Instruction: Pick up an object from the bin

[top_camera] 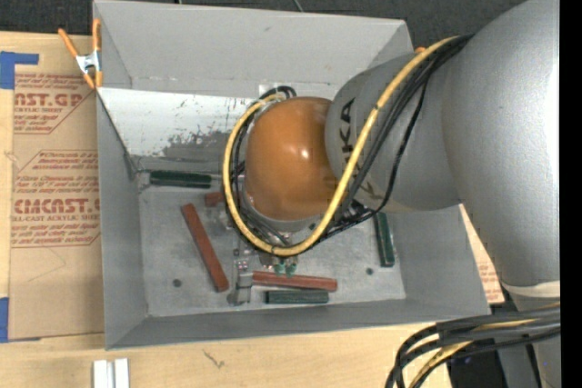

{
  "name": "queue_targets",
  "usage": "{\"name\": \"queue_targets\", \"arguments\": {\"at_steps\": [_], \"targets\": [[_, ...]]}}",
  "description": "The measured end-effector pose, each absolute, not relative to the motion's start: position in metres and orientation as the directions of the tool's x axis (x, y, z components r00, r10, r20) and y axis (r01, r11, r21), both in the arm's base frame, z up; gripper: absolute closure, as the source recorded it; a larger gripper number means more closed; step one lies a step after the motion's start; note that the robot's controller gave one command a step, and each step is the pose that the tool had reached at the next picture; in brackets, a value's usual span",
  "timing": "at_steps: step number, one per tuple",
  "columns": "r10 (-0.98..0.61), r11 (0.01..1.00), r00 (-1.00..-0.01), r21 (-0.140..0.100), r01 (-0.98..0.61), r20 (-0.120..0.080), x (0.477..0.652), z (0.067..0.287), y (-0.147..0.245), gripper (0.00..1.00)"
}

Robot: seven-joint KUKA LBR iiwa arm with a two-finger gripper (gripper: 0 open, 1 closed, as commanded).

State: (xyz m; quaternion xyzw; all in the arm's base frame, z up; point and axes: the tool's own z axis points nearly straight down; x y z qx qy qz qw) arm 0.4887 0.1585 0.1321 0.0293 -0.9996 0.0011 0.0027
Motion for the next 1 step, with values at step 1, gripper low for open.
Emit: {"name": "queue_targets", "arguments": {"at_steps": [1], "targets": [[-0.11,0.994,-0.994,0.001,-0.11,0.0,0.4848,0.1351,0.1045,0.0]]}}
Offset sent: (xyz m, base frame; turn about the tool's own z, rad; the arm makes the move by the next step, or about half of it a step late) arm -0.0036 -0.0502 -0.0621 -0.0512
